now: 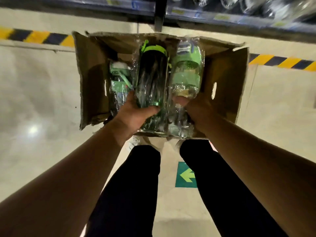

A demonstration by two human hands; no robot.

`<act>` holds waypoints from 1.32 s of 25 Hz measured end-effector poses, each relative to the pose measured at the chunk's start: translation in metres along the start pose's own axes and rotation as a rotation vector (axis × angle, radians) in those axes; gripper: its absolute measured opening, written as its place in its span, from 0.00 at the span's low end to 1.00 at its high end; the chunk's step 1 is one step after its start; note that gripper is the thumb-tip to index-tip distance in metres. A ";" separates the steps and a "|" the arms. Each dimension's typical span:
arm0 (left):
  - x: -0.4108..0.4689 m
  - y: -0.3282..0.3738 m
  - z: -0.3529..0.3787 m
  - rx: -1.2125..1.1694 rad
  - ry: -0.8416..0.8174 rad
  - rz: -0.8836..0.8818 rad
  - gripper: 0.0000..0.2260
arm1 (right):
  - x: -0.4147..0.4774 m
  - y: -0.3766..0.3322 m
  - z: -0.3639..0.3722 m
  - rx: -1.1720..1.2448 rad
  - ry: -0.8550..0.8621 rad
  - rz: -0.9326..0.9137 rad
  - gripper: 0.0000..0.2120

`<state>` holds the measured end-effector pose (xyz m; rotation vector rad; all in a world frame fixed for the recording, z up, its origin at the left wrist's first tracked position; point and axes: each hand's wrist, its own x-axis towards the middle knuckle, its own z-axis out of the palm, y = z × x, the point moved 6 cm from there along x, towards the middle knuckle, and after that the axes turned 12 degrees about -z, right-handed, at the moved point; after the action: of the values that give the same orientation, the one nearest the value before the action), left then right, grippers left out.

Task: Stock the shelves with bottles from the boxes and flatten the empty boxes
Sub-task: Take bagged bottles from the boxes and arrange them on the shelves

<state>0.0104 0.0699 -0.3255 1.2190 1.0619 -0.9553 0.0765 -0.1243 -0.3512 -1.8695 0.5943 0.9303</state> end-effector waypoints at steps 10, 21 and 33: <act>-0.359 0.109 0.014 -0.020 -0.161 0.439 0.30 | -0.312 -0.235 -0.105 0.309 -0.115 -0.413 0.21; -0.658 0.163 0.119 0.135 0.052 0.782 0.36 | -0.595 -0.333 -0.304 0.428 0.082 -0.834 0.28; -0.746 0.154 0.422 0.200 -0.104 0.940 0.36 | -0.656 -0.218 -0.574 0.470 0.277 -0.949 0.36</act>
<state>0.0211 -0.3270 0.4503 1.5845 0.2206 -0.3737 0.0445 -0.5298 0.4500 -1.5662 0.0202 -0.0920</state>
